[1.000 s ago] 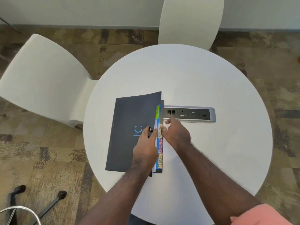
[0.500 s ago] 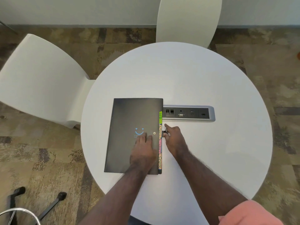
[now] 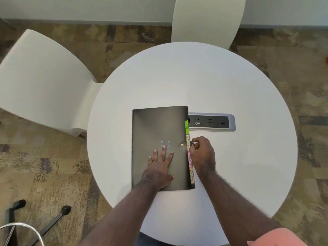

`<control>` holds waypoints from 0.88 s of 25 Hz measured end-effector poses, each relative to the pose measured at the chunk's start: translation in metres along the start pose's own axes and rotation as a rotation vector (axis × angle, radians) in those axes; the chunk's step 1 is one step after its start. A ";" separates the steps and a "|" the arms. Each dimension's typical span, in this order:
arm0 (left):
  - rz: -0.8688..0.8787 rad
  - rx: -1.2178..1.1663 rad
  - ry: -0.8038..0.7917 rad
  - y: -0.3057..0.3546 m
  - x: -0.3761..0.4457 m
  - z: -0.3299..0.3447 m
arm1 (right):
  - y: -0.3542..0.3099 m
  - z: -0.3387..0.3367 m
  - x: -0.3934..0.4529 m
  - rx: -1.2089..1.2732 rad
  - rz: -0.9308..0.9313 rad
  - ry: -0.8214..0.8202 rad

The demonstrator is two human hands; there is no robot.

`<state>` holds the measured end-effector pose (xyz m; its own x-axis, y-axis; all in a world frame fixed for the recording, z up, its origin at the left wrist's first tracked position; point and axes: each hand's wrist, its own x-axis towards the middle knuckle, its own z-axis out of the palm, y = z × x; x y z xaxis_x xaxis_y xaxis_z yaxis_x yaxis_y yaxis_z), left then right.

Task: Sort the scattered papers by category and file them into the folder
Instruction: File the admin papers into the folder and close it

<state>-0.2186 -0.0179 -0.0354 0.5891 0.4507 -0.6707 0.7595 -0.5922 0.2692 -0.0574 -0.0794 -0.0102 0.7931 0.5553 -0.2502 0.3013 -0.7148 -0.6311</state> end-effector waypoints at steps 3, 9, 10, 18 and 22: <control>0.086 -0.014 -0.007 0.013 0.003 0.008 | 0.023 -0.016 -0.001 -0.057 -0.038 -0.001; 0.084 -0.026 -0.018 0.016 0.005 0.010 | 0.041 -0.017 0.001 -0.241 -0.255 -0.191; 0.085 -0.026 -0.016 0.016 0.005 0.009 | 0.040 -0.014 0.002 -0.309 -0.287 -0.211; 0.083 -0.039 -0.009 0.017 0.004 0.010 | 0.037 -0.009 0.005 -0.726 -0.589 -0.168; 0.081 -0.041 -0.001 0.016 0.005 0.013 | 0.039 -0.008 0.010 -0.794 -0.618 -0.297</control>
<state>-0.2071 -0.0345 -0.0433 0.6487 0.4014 -0.6466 0.7199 -0.5990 0.3505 -0.0339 -0.1049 -0.0312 0.2535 0.9241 -0.2861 0.9556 -0.2852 -0.0744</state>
